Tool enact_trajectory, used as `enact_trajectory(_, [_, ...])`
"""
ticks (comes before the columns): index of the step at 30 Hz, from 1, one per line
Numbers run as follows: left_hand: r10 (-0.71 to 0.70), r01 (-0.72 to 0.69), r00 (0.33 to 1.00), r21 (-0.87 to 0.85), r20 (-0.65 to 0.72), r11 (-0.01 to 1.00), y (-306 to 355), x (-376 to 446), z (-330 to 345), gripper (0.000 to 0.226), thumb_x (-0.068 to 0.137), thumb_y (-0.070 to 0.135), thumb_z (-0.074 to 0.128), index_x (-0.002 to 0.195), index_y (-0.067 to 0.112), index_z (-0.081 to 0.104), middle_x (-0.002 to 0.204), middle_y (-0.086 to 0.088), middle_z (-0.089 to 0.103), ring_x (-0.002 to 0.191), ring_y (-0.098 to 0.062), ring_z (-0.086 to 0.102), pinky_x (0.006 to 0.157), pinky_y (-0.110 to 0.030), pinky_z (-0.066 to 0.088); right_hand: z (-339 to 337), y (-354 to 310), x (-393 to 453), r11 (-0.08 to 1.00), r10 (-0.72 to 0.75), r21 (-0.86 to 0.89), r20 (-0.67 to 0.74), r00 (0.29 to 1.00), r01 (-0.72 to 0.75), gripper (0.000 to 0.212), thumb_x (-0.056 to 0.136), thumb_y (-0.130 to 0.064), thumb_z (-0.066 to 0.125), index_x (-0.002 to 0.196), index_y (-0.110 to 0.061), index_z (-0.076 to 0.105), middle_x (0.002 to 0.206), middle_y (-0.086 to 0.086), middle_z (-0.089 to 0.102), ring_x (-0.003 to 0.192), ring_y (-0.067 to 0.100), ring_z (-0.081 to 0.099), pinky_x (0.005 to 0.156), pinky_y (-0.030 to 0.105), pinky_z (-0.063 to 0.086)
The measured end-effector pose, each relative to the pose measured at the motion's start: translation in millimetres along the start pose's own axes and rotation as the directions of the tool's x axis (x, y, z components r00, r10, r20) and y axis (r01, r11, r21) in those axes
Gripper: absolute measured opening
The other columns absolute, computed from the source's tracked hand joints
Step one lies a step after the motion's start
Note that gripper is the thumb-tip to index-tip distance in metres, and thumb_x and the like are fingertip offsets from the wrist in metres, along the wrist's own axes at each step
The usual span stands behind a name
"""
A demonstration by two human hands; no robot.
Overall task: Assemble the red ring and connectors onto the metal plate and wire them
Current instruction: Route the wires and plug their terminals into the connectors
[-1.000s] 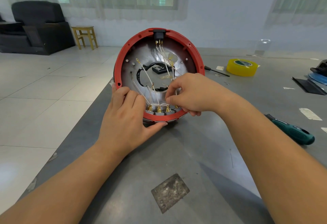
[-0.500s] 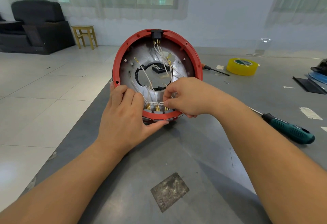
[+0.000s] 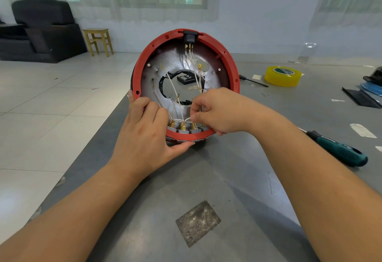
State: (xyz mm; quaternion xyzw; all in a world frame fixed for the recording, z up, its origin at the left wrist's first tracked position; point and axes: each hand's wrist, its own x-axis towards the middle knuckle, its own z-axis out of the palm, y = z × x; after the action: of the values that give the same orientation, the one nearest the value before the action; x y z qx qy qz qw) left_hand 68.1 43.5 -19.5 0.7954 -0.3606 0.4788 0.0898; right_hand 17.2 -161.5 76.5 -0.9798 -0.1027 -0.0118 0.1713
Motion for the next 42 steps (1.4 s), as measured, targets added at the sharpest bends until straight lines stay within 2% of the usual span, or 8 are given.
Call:
enact_trajectory(3, [0.001, -0.001, 1.000, 0.005, 0.007, 1.000, 0.2, 0.3, -0.7, 0.075, 0.086, 0.082, 0.059, 0.085, 0.006, 0.056, 0.084, -0.008, 0.051, 0.103, -0.037, 0.051, 0.096, -0.046, 0.046, -0.7, 0.6, 0.0, 1.000, -0.003, -0.006, 0.000, 1.000, 0.003, 0.014, 0.102, -0.029, 0.060, 0.088, -0.029, 0.063, 0.049, -0.033, 0.056, 0.042, 0.005, 0.061, 0.053, 0.022, 0.045])
enact_trajectory(11, [0.007, -0.007, 1.000, 0.015, 0.013, 1.000, 0.2, 0.0, -1.5, 0.075, 0.086, 0.082, 0.059, 0.085, 0.007, 0.055, 0.084, -0.008, 0.052, 0.103, -0.036, 0.050, 0.096, -0.046, 0.045, -1.7, 1.1, -0.6, 1.000, 0.001, 0.004, 0.012, 1.000, -0.001, 0.016, 0.102, -0.031, 0.060, 0.086, -0.031, 0.062, 0.053, -0.029, 0.060, 0.042, 0.005, 0.062, 0.054, 0.024, 0.050])
enact_trajectory(15, [0.003, -0.003, 1.000, 0.015, 0.019, 1.000, 0.3, 0.1, -1.8, 0.075, 0.086, 0.082, 0.059, 0.085, 0.007, 0.055, 0.084, -0.008, 0.052, 0.104, -0.037, 0.051, 0.096, -0.046, 0.046, -1.6, 0.9, -0.8, 1.000, 0.002, -0.009, 0.013, 1.000, -0.001, 0.016, 0.102, -0.031, 0.061, 0.086, -0.031, 0.062, 0.051, -0.028, 0.060, 0.042, 0.004, 0.061, 0.052, 0.021, 0.046])
enact_trajectory(20, [0.003, -0.003, 1.000, 0.023, 0.028, 1.000, 1.0, 0.5, -2.9, 0.076, 0.086, 0.082, 0.057, 0.085, 0.007, 0.055, 0.084, -0.009, 0.052, 0.104, -0.037, 0.051, 0.096, -0.047, 0.046, -2.4, 0.6, -1.1, 1.000, 0.006, -0.007, 0.008, 1.000, -0.006, 0.019, 0.101, -0.031, 0.062, 0.082, -0.033, 0.061, 0.048, -0.010, 0.062, 0.043, 0.006, 0.062, 0.049, 0.016, 0.044])
enact_trajectory(26, [-0.006, 0.006, 1.000, 0.008, 0.028, 1.000, 1.6, 0.4, -3.7, 0.075, 0.088, 0.082, 0.054, 0.085, 0.007, 0.055, 0.084, -0.008, 0.052, 0.104, -0.037, 0.051, 0.096, -0.048, 0.046, -1.6, 0.7, -0.9, 1.000, 0.010, 0.014, 0.011, 1.000, -0.010, 0.015, 0.100, -0.030, 0.064, 0.085, -0.031, 0.064, 0.050, -0.023, 0.061, 0.042, 0.005, 0.060, 0.051, 0.018, 0.046])
enact_trajectory(33, [-0.031, 0.031, 0.999, 0.001, 0.009, 1.000, 4.0, -0.6, -3.0, 0.072, 0.087, 0.079, 0.057, 0.085, 0.007, 0.054, 0.083, -0.008, 0.051, 0.102, -0.038, 0.051, 0.098, -0.055, 0.050, -1.6, 1.0, -0.3, 0.999, 0.023, 0.030, 0.021, 1.000, -0.023, 0.017, 0.099, -0.029, 0.066, 0.081, -0.030, 0.064, 0.049, -0.020, 0.060, 0.038, 0.004, 0.056, 0.051, 0.021, 0.046])
enact_trajectory(38, [-0.056, 0.056, 0.997, 0.011, 0.054, 0.998, 3.3, -0.9, -1.3, 0.074, 0.086, 0.081, 0.055, 0.086, 0.007, 0.056, 0.084, -0.008, 0.053, 0.104, -0.036, 0.050, 0.103, -0.061, 0.047, -1.4, -0.5, -0.3, 1.000, 0.012, 0.016, 0.009, 1.000, -0.012, 0.017, 0.098, -0.030, 0.067, 0.081, -0.032, 0.065, 0.061, -0.010, 0.065, 0.039, 0.004, 0.059, 0.050, 0.019, 0.045])
enact_trajectory(42, [-0.006, 0.005, 0.999, 0.009, 0.044, 1.000, -2.9, 0.3, -0.3, 0.076, 0.086, 0.082, 0.057, 0.085, 0.007, 0.056, 0.083, -0.009, 0.054, 0.102, -0.036, 0.050, 0.104, -0.060, 0.048, 0.7, 1.9, -2.5, 0.995, 0.011, 0.100, 0.025, 1.000, -0.014, 0.014, 0.098, -0.029, 0.067, 0.085, -0.031, 0.066, 0.049, -0.013, 0.063, 0.041, 0.004, 0.059, 0.046, 0.017, 0.048])
